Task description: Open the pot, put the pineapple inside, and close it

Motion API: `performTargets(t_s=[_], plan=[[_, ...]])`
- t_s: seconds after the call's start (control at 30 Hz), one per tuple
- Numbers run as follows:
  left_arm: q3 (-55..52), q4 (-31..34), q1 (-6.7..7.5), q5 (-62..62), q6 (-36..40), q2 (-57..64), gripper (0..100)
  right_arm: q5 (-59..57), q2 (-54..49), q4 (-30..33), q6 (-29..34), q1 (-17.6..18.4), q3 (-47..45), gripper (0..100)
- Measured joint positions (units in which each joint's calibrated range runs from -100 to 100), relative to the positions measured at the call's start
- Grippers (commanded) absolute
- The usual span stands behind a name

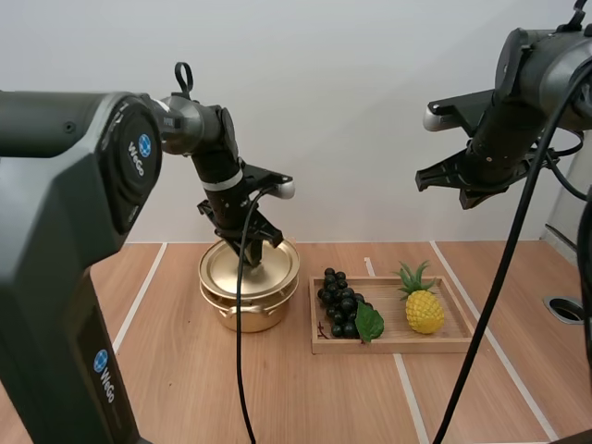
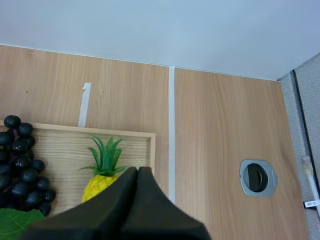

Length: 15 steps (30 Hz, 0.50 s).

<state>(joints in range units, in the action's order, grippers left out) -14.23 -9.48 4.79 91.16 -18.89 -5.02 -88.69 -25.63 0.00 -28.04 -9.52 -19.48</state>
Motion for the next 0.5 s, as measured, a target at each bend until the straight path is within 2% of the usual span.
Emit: performTargets(t_s=[0.27,0.5], plan=[[0.0,-0.1,0.0,-16.1,-1.2,18.7,0,-0.4,1.0,-2.8,0.0,0.0,0.0,0],[0.0,-0.1,0.0,-28.7,-3.5,34.6,0,-7.2,7.3,-3.5,0.0,0.0,0.0,0]])
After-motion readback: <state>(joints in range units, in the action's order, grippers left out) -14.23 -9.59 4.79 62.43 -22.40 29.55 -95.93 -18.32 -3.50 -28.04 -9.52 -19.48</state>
